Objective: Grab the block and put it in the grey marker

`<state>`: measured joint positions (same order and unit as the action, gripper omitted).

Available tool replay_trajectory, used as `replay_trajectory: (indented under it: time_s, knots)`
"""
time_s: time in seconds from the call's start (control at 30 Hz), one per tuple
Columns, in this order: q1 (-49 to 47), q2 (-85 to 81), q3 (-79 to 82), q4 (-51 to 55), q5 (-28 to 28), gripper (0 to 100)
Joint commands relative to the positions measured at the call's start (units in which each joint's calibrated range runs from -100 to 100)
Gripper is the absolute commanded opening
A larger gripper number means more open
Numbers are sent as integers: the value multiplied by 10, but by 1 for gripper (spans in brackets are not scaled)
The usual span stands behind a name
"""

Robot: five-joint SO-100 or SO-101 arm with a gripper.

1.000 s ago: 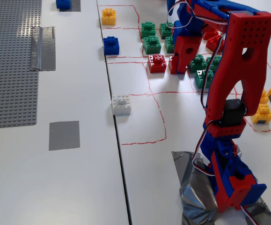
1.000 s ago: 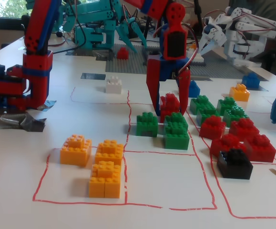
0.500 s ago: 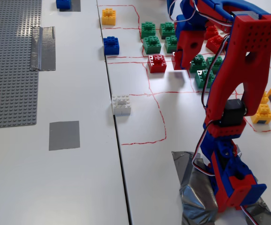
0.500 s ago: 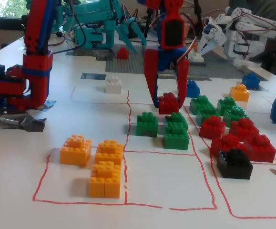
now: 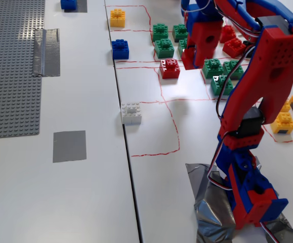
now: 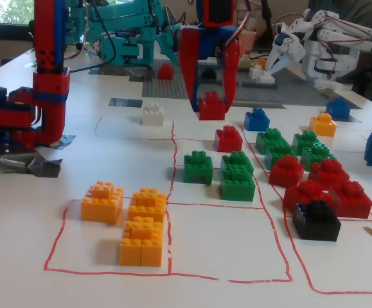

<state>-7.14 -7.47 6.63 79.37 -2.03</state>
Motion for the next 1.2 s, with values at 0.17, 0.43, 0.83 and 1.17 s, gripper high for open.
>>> replay_trajectory:
  time_s: [0.17, 0.43, 0.83, 1.17]
  knots:
    - [-95, -102, -45, 24, 17, 0]
    - [-188, -123, -29, 38, 32, 0]
    - [-309, -156, 5, 41, 37, 0]
    - [-415, -155, 12, 24, 39, 0]
